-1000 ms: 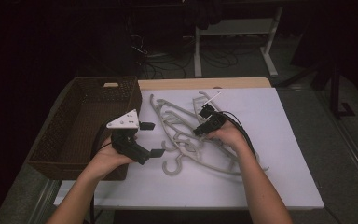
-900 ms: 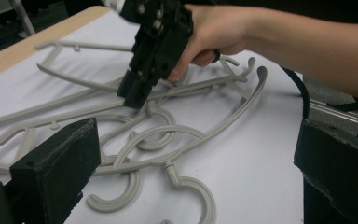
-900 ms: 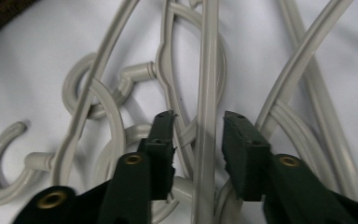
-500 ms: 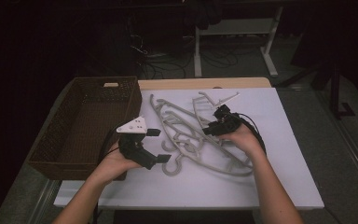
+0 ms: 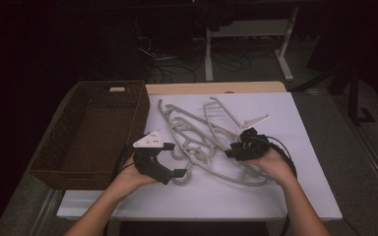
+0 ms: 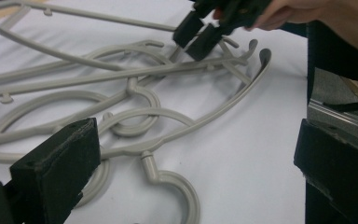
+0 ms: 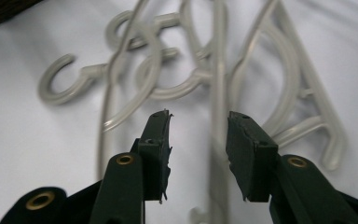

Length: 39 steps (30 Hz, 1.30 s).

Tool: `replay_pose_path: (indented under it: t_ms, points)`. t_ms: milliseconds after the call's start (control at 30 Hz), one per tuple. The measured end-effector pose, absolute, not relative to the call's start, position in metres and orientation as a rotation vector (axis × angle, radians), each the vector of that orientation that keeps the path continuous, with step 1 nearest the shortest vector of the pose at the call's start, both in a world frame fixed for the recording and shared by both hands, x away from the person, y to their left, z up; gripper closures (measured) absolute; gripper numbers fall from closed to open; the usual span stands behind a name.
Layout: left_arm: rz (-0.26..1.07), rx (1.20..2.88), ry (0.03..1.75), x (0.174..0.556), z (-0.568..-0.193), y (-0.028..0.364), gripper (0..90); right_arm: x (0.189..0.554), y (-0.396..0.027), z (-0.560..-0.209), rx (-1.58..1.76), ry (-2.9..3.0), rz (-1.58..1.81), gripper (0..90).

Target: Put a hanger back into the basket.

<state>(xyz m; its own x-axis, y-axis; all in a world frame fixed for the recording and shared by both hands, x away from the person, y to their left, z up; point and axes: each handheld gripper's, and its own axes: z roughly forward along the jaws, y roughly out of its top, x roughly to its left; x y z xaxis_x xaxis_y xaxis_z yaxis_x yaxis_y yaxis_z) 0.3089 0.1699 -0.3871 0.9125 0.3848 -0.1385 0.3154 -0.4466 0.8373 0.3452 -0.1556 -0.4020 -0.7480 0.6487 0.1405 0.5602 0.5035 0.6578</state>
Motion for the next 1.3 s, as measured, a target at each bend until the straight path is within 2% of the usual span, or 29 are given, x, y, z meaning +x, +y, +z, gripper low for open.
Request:
replay_pose_path:
  t_ms: [267, 633, 1033, 1300]
  points:
    - [0.074, 2.056, 0.554, 0.311, -0.406, 0.173, 0.3, 0.318, -0.14, -0.41, 0.956, 2.69, 1.089, 56.5]
    - [0.067, 2.072, 0.579, 0.314, -0.416, 0.176, 0.3, 0.319, -0.111, -0.428, 0.869, 2.81, 1.016, 56.6]
    - [0.054, 2.084, 0.585, 0.315, -0.42, 0.175, 0.3, 0.32, -0.105, -0.433, 0.862, 2.818, 0.986, 56.6]
    - [0.052, 2.083, 0.584, 0.315, -0.42, 0.175, 0.3, 0.318, -0.102, -0.435, 0.865, 2.849, 0.969, 61.2]
